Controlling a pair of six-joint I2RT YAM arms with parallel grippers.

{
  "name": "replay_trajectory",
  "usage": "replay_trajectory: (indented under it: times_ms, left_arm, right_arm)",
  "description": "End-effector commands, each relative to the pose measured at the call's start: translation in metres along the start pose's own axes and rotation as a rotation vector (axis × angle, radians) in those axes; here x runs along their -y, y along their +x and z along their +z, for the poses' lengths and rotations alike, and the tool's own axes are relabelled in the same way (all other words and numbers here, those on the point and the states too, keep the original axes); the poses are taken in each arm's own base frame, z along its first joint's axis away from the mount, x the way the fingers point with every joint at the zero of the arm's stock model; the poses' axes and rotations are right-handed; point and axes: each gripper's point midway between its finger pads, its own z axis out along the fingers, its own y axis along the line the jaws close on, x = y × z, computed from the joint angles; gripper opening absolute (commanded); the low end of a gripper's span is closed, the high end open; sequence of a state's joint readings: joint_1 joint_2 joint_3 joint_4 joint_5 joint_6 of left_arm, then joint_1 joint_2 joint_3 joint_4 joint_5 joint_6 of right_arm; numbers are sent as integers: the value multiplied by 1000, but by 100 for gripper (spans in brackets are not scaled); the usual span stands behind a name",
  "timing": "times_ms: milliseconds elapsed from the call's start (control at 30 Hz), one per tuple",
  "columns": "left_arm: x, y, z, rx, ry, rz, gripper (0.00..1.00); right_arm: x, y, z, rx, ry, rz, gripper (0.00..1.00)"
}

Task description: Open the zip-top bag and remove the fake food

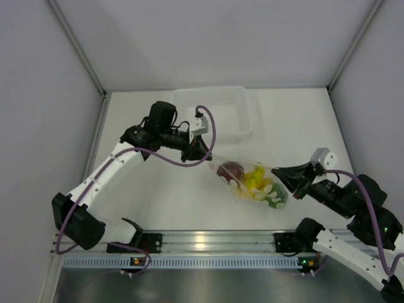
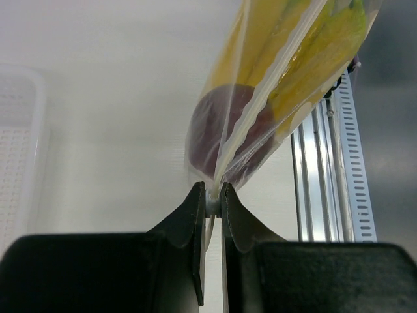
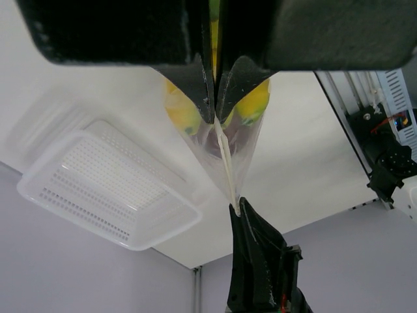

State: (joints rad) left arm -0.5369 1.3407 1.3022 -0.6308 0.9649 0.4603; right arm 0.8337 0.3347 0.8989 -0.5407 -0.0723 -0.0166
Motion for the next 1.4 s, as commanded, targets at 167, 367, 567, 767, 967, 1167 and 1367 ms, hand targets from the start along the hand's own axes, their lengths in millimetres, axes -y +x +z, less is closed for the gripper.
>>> replay_trajectory:
  times_ms: [167,367,567,767,967,1167,1367]
  left_arm:
    - [-12,15,-21,-69,-155,43,0]
    - [-13,16,-23,-77,-176,31,0]
    - [-10,13,-26,-71,-186,36,20]
    - [12,-7,-11,14,1,24,58]
    - [17,-24,8,65,168,-13,98]
    - [33,-25,55,-13,221,31,98]
    - [46,-42,58,62,187,101,98]
  right_arm:
    - [4,-48,-20,149,27,-20,0]
    - [0,-51,-21,156,4,-24,0]
    - [5,-54,-26,163,34,-28,0]
    - [-7,-40,-2,138,-42,-38,0]
    - [-20,-25,5,110,-128,-68,0]
    - [-24,-8,9,80,-149,-57,0]
    - [-36,-3,15,42,-227,-64,0]
